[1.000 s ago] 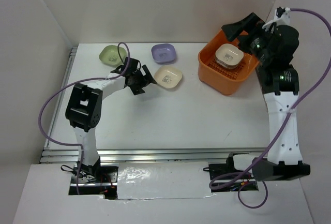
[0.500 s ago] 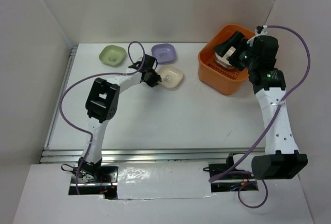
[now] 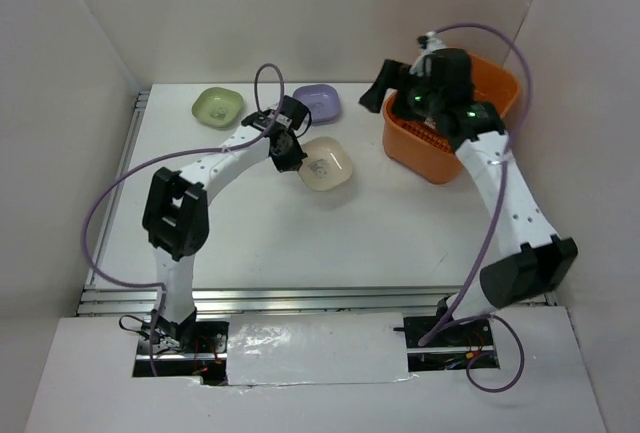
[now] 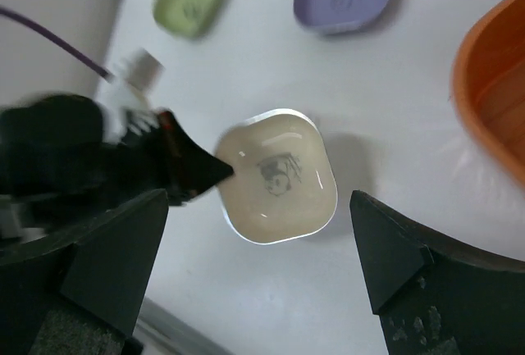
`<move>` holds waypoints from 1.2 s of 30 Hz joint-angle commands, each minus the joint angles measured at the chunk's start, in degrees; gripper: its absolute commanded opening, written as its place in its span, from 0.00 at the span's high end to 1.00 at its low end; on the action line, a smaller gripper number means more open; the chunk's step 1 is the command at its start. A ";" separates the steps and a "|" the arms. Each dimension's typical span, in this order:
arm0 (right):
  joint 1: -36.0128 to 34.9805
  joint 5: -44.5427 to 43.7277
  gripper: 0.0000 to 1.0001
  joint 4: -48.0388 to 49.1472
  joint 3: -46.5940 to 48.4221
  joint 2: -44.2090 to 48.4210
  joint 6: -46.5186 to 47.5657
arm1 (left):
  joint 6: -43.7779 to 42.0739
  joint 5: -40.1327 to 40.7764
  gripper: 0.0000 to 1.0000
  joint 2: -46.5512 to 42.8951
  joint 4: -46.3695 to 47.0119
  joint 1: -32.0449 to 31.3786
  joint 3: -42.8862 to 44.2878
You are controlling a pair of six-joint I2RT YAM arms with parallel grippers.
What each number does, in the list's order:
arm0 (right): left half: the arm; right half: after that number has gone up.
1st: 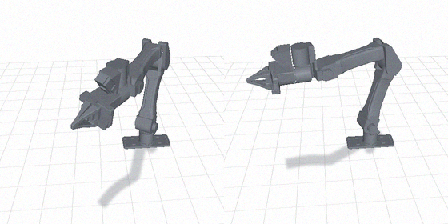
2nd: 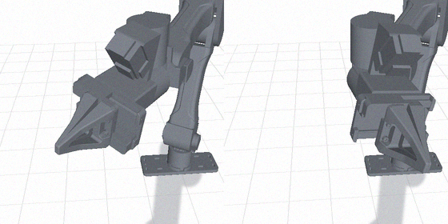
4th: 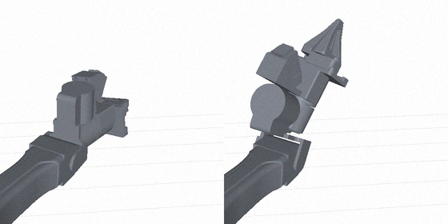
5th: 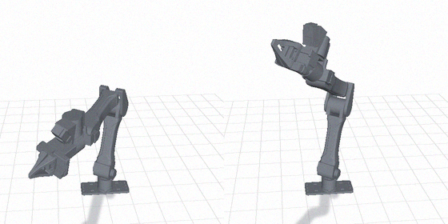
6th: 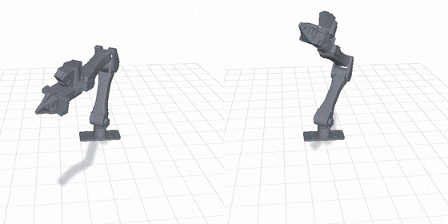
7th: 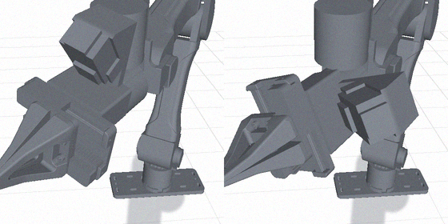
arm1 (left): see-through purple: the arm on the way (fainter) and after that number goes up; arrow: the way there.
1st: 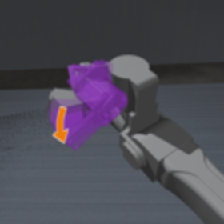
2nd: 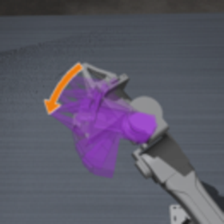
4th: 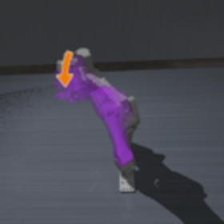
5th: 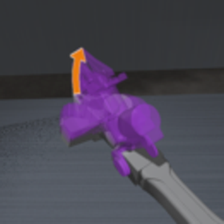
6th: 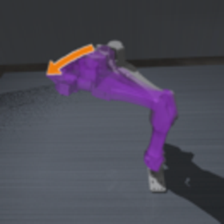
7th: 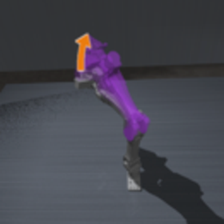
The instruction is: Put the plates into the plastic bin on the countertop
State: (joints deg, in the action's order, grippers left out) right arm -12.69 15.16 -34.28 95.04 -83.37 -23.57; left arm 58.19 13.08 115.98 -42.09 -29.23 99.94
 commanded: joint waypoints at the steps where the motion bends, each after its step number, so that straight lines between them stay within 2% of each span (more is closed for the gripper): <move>1: -6.55 -7.59 0.00 -8.34 3.03 -6.25 7.40 | -13.51 -7.15 1.00 -7.43 -2.20 0.14 0.43; 5: -11.65 -11.10 0.02 -11.15 4.19 -11.80 7.58 | -19.08 -15.44 1.00 -7.44 -7.02 1.37 1.92; 9: -15.78 -17.59 0.07 -10.99 1.12 -14.27 6.00 | -20.22 -15.46 1.00 -9.54 -9.50 1.46 2.19; 11: -17.28 -19.90 0.18 -10.28 -1.43 -14.36 4.94 | -20.40 -15.72 1.00 -11.29 -9.51 1.90 2.27; 12: -17.54 -20.16 0.29 -9.23 -2.40 -14.19 4.68 | -20.49 -15.81 1.00 -11.74 -9.77 1.99 2.54; 17: -18.51 -21.22 0.52 -7.29 -6.36 -14.19 3.19 | -21.72 -17.03 1.00 -13.24 -11.96 2.95 6.05; 18: -18.51 -21.22 0.68 -7.03 -7.06 -14.10 2.92 | -21.98 -17.73 1.00 -13.33 -12.32 3.22 6.40; 19: -18.60 -21.31 0.74 -6.68 -7.33 -13.84 2.31 | -22.16 -18.26 1.00 -13.41 -12.41 3.48 6.58; 22: -18.60 -21.22 0.78 -6.06 -7.24 -13.48 1.43 | -22.33 -21.76 1.00 -14.29 -11.80 5.67 6.50; 23: -18.51 -21.74 0.86 -6.41 -6.72 -13.48 1.16 | -22.16 -21.87 0.98 -14.56 -11.88 6.11 6.41; 24: -18.51 -22.36 1.00 -7.19 -5.32 -13.31 0.20 | -21.11 -21.35 0.84 -14.65 -11.88 6.47 6.41; 25: -18.34 -22.97 1.00 -7.55 -4.53 -13.05 -0.07 | -20.41 -18.65 0.23 -14.65 -13.36 6.82 7.10; 26: -18.16 -24.81 1.00 -8.51 -3.65 -12.87 -0.59 | -19.97 -16.88 0.01 -14.65 -15.98 7.60 8.50; 29: -14.05 -27.98 1.00 -13.77 2.76 -14.09 -3.58 | -16.64 -10.47 0.01 -16.13 -21.08 10.07 11.94; 31: -8.86 -29.21 1.00 -16.77 8.47 -16.46 -4.99 | -14.44 -6.08 0.01 -20.34 -21.81 12.87 12.21; 36: 3.60 -31.67 1.00 -23.81 20.52 -19.89 -6.39 | -12.84 -8.51 0.01 -34.21 -13.84 20.08 8.00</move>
State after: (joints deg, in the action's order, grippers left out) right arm -15.25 -11.75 -52.25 109.30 -102.67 -27.64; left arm 43.29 3.09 91.77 -59.75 -12.12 108.57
